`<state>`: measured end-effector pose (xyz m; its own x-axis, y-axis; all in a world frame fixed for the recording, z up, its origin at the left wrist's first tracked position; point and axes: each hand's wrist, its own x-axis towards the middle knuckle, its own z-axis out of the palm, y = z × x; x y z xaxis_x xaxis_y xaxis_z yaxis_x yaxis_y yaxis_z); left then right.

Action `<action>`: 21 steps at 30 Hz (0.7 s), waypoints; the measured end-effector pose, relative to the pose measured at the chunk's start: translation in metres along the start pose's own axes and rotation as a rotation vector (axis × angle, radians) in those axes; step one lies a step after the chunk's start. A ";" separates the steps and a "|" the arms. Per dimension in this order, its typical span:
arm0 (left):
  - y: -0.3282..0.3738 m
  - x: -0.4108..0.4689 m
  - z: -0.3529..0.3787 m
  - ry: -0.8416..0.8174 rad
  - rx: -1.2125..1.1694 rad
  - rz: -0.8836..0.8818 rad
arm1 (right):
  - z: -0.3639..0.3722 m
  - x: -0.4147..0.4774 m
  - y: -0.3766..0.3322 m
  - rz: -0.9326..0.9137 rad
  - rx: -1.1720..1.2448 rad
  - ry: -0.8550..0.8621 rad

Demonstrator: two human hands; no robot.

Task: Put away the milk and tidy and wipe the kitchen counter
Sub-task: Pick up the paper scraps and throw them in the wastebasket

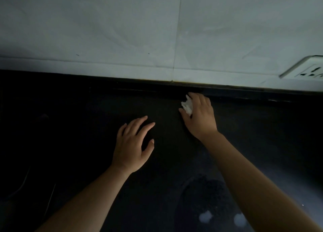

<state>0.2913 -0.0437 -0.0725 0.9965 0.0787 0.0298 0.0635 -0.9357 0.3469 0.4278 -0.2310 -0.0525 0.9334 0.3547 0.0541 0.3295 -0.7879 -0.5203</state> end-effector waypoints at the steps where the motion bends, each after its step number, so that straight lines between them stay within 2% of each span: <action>1: 0.000 0.000 0.000 0.002 0.003 0.001 | 0.000 0.001 -0.002 -0.017 0.001 -0.003; 5: -0.001 0.000 0.001 0.005 0.013 0.002 | 0.002 0.006 -0.007 -0.143 -0.102 -0.075; 12: -0.003 0.001 0.002 0.011 0.014 0.007 | 0.007 -0.005 -0.009 -0.147 -0.101 -0.168; 15: -0.003 0.001 0.003 0.018 0.033 0.008 | 0.004 -0.017 -0.013 -0.002 0.051 -0.144; 18: -0.005 0.002 0.006 0.026 0.046 0.008 | -0.003 -0.039 -0.024 0.329 0.488 -0.083; 21: -0.004 0.001 0.004 0.002 0.050 0.016 | -0.006 -0.072 -0.033 0.529 0.643 -0.047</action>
<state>0.2923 -0.0414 -0.0778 0.9972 0.0641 0.0374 0.0500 -0.9528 0.2994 0.3503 -0.2334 -0.0343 0.9306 0.0504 -0.3624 -0.3094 -0.4202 -0.8530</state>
